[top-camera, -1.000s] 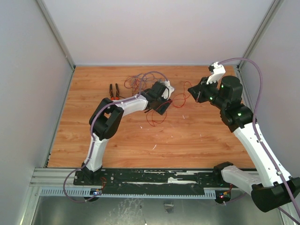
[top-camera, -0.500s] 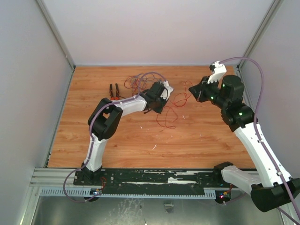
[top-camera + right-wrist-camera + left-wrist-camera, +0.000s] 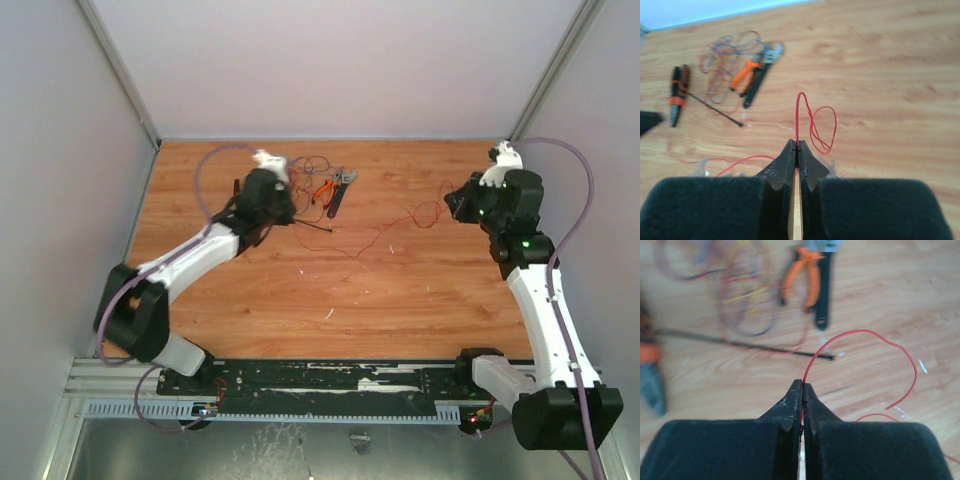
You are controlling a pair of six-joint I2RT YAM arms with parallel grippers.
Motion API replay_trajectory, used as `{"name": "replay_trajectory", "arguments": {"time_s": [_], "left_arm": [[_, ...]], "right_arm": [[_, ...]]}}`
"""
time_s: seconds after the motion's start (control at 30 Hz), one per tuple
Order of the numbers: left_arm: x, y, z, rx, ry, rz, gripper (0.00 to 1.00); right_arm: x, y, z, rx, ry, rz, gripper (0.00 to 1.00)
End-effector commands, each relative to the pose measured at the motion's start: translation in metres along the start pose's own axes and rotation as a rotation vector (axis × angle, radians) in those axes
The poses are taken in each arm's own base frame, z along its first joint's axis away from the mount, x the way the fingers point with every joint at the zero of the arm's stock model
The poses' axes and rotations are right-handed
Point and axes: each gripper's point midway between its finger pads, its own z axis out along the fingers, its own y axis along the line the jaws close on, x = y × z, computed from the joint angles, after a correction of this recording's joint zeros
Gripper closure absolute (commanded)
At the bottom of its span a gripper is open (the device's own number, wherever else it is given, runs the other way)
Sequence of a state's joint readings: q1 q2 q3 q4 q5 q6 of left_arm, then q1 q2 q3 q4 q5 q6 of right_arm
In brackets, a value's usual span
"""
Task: Zip-tie the wires
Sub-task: Straighten the cable at the center of the board.
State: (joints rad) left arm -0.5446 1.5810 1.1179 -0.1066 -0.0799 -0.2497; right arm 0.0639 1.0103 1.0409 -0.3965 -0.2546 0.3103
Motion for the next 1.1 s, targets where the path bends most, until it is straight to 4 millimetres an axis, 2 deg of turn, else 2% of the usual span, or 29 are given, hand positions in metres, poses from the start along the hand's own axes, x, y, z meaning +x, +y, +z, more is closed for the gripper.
{"name": "replay_trajectory", "arguments": {"time_s": [0.0, 0.07, 0.1, 0.2, 0.37, 0.53, 0.7, 0.8, 0.83, 0.93, 1.0, 1.07], "left_arm": [[0.005, 0.068, -0.043, -0.147, -0.150, -0.333, 1.00], [0.025, 0.096, -0.064, -0.198, -0.211, -0.431, 1.00], [0.027, 0.101, -0.076, -0.206, -0.256, -0.467, 1.00], [0.032, 0.105, -0.105, -0.206, -0.364, -0.544, 1.00], [0.050, 0.123, -0.132, -0.276, -0.468, -0.642, 1.00], [0.065, 0.135, -0.148, -0.332, -0.515, -0.690, 1.00], [0.087, 0.137, -0.146, -0.311, -0.543, -0.807, 1.00], [0.100, 0.144, -0.147, -0.336, -0.567, -0.837, 1.00], [0.103, 0.147, -0.148, -0.349, -0.573, -0.836, 1.00], [0.107, 0.152, -0.150, -0.379, -0.577, -0.822, 1.00], [0.109, 0.153, -0.151, -0.384, -0.575, -0.817, 1.00], [0.113, 0.153, -0.149, -0.389, -0.570, -0.820, 1.00]], "right_arm": [[0.019, -0.049, 0.000, 0.129, 0.005, 0.085, 1.00], [0.023, -0.064, -0.001, 0.184, -0.003, 0.093, 1.00], [0.026, -0.069, -0.001, 0.205, -0.003, 0.095, 1.00], [0.036, -0.071, 0.003, 0.201, 0.012, 0.110, 1.00], [0.070, -0.069, 0.013, 0.156, 0.096, 0.146, 1.00], [0.111, -0.066, 0.020, 0.122, 0.186, 0.172, 1.00], [0.143, -0.043, 0.029, 0.055, 0.272, 0.155, 1.00], [0.156, -0.040, 0.030, 0.064, 0.323, 0.131, 1.00], [0.156, -0.043, 0.029, 0.084, 0.332, 0.120, 0.99], [0.139, -0.052, 0.022, 0.151, 0.296, 0.075, 0.81], [0.124, -0.049, 0.018, 0.148, 0.260, 0.065, 0.70], [0.116, -0.040, 0.018, 0.113, 0.249, 0.070, 0.63]]}}
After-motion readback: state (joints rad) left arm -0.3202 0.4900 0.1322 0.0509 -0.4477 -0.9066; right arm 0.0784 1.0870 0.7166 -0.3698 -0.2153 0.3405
